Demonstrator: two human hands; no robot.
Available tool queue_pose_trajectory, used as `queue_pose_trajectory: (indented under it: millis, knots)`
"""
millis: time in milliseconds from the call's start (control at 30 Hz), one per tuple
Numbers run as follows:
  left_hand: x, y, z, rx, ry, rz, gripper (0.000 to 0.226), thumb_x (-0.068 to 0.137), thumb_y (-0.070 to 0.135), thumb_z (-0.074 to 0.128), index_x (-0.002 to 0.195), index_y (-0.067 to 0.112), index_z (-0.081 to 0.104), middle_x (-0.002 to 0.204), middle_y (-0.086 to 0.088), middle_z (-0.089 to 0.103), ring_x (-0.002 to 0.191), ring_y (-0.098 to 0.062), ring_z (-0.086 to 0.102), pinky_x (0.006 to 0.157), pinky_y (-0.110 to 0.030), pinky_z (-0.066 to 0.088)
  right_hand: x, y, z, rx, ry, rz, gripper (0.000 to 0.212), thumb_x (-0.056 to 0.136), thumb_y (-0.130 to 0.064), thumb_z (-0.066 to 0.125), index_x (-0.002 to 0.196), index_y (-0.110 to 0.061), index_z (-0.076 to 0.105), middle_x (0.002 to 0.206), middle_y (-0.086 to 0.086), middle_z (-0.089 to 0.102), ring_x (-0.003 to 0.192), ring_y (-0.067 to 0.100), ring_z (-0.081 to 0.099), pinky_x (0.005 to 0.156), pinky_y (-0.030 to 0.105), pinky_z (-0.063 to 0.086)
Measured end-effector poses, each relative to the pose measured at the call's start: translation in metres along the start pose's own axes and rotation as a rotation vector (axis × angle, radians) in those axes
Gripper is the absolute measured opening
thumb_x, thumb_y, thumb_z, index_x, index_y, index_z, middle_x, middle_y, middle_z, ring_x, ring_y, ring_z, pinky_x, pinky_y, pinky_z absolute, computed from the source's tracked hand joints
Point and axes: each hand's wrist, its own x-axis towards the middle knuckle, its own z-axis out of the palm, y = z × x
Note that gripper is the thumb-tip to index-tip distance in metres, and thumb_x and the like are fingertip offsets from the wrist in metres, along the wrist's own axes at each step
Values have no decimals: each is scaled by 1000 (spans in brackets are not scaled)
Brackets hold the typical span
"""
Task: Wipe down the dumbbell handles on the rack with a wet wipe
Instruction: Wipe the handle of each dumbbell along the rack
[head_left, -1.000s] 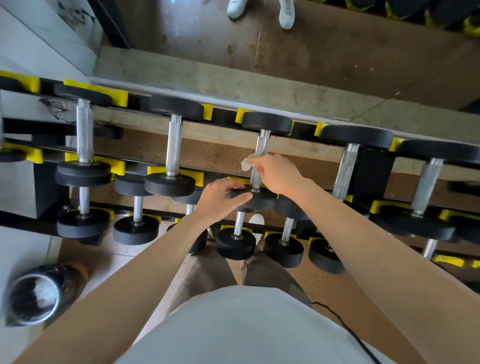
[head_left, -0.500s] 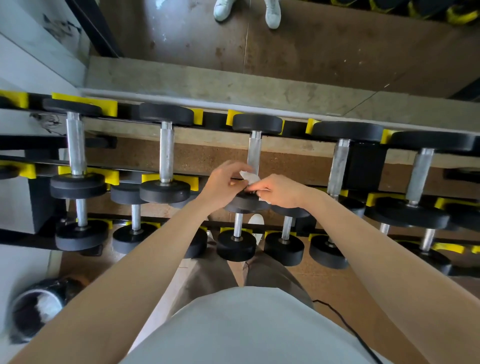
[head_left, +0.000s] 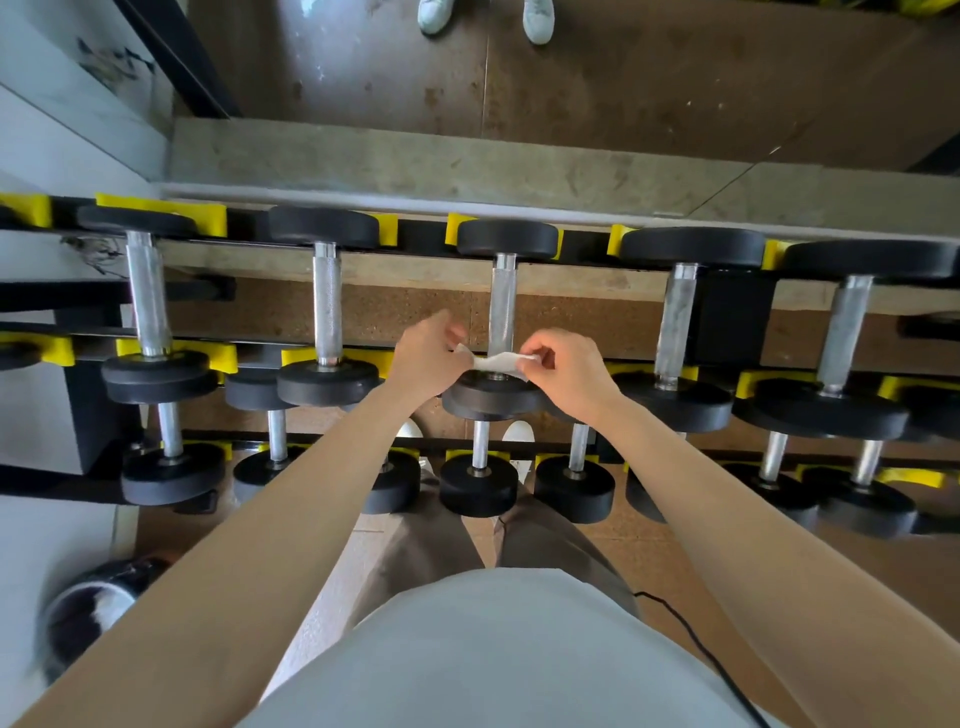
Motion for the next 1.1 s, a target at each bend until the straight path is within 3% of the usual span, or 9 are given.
queue_pose_trajectory:
  millis: [67, 133, 300, 433, 533, 700, 800, 933, 1100]
  knots:
    - [-3, 1, -3, -164, 9, 78, 24, 87, 3, 63, 106, 17, 65, 105, 4, 67, 98, -12, 63, 86, -27, 53, 1, 3, -1, 66, -3, 41, 13, 93, -25, 67, 102, -15, 68, 97, -2, 64, 88, 11, 59, 74, 19, 46]
    - [-6, 1, -5, -293, -115, 120, 29, 90, 3, 58, 112, 18, 68, 112, 6, 68, 105, -11, 63, 92, -26, 50, 1, 2, -1, 251, 3, 126, 11, 93, -23, 67, 101, -15, 68, 96, -1, 67, 89, 13, 63, 76, 24, 52]
    - [-3, -6, -2, -22, -241, 93, 22, 92, 22, 69, 114, 20, 69, 111, 2, 71, 102, -15, 65, 86, -30, 53, 4, -4, 1, 509, 64, 291, 7, 93, -16, 68, 99, -19, 67, 91, 0, 70, 80, 13, 68, 66, 23, 56]
    - [0, -18, -10, -20, -209, 18, 18, 98, 23, 60, 114, 18, 68, 109, -3, 68, 99, -19, 63, 80, -31, 51, 9, 2, -1, 281, -42, 188, 18, 89, -14, 72, 107, -16, 71, 99, -5, 70, 90, 8, 64, 77, 21, 52]
    - [2, -22, -11, 96, -212, -1, 26, 96, 25, 61, 119, 15, 69, 115, -5, 69, 102, -20, 64, 87, -37, 54, 14, 4, 2, 73, -148, 173, 21, 90, -17, 71, 110, -13, 72, 102, -2, 70, 88, 8, 62, 69, 13, 43]
    - [5, 1, -6, 70, -262, 88, 25, 91, 33, 72, 108, 15, 75, 103, 1, 73, 96, -14, 68, 83, -28, 55, 26, 12, 0, -231, -144, 252, 17, 91, -19, 69, 106, -12, 71, 104, 7, 71, 84, 16, 60, 75, 26, 47]
    - [6, 5, -5, 171, -224, 103, 26, 91, 35, 73, 107, 15, 76, 102, 0, 74, 94, -16, 68, 82, -29, 55, 31, 11, -2, -257, -166, 254, 16, 90, -20, 70, 104, -12, 71, 102, 7, 70, 83, 16, 60, 76, 27, 49]
    - [10, -13, -11, 243, -62, -22, 27, 95, 29, 68, 118, 15, 73, 115, -6, 73, 101, -21, 68, 85, -32, 52, 30, -9, -3, -94, -288, 122, 16, 90, -19, 70, 103, -11, 74, 98, 4, 71, 88, 16, 66, 83, 30, 53]
    - [12, 0, -13, 198, -256, 70, 25, 94, 29, 69, 114, 14, 72, 115, -5, 73, 101, -18, 67, 87, -32, 54, 33, 8, -7, -128, -176, 272, 16, 93, -23, 64, 102, -11, 71, 95, 2, 65, 86, 15, 60, 73, 25, 43]
